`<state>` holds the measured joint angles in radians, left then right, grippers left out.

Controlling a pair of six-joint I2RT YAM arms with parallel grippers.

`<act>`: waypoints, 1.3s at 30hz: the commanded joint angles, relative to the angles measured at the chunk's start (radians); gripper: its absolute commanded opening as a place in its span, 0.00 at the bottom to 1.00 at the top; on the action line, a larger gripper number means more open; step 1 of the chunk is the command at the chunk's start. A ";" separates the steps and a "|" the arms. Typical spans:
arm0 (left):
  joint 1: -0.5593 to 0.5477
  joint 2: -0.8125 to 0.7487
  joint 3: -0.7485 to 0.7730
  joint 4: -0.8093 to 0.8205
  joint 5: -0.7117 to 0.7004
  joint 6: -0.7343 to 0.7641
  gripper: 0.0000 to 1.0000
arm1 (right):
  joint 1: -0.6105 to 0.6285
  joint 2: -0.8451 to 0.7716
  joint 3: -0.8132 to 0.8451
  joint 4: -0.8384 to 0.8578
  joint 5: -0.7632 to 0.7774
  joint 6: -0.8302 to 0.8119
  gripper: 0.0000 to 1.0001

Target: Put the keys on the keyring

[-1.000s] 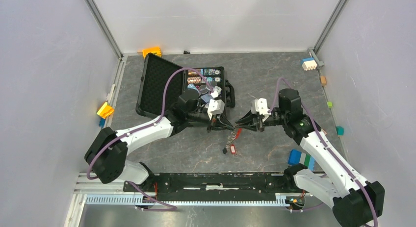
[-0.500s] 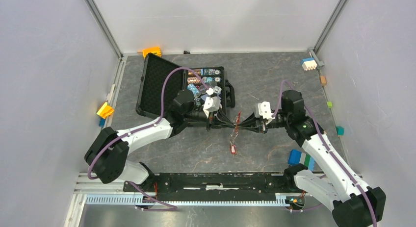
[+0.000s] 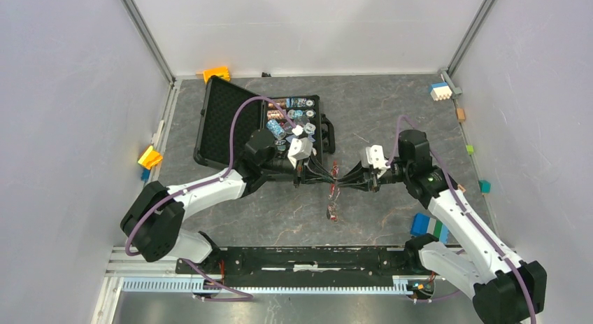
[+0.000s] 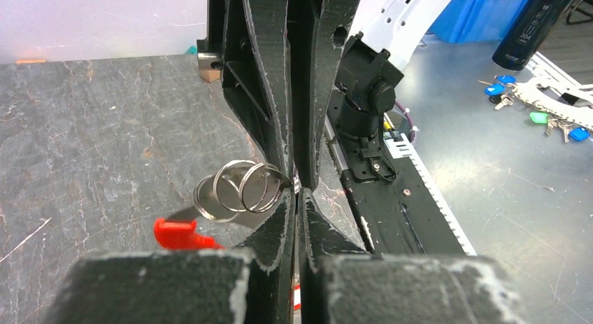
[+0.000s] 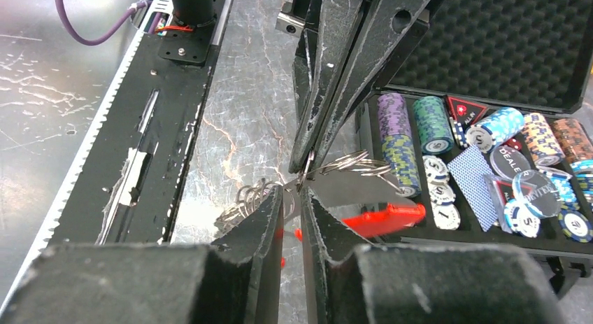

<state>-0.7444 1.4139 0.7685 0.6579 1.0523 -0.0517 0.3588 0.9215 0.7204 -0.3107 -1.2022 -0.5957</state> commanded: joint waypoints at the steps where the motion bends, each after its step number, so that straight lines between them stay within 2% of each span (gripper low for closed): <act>1: 0.007 0.005 0.008 0.084 0.002 -0.041 0.02 | -0.003 0.020 -0.014 0.086 -0.049 0.068 0.20; 16: 0.007 0.013 0.002 0.092 0.005 -0.048 0.02 | -0.004 0.026 -0.012 0.156 -0.024 0.136 0.15; 21: 0.007 0.016 0.001 0.094 0.002 -0.047 0.02 | -0.004 0.032 -0.019 0.198 -0.001 0.183 0.11; 24: 0.007 0.017 0.002 0.096 0.002 -0.052 0.02 | -0.003 0.033 -0.021 0.210 0.017 0.191 0.01; 26: 0.006 0.018 0.003 0.096 0.002 -0.053 0.02 | -0.003 0.032 -0.013 0.203 0.051 0.186 0.00; 28: 0.007 0.017 0.007 0.075 0.000 -0.045 0.09 | -0.002 0.036 0.023 0.138 0.098 0.135 0.00; 31: 0.007 -0.004 0.038 -0.062 -0.002 0.066 0.27 | 0.010 0.053 0.114 -0.026 0.190 0.025 0.00; 33: 0.009 -0.028 0.074 -0.245 -0.023 0.199 0.35 | 0.030 0.065 0.169 -0.122 0.252 -0.034 0.00; 37: 0.007 -0.049 0.182 -0.581 -0.076 0.474 0.43 | 0.081 0.082 0.237 -0.253 0.386 -0.098 0.00; 39: 0.007 -0.042 0.228 -0.700 -0.098 0.556 0.44 | 0.099 0.098 0.262 -0.295 0.427 -0.110 0.00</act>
<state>-0.7353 1.4010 0.8932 0.2886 0.9977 0.2214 0.4267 1.0058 0.8955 -0.4847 -0.9131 -0.6205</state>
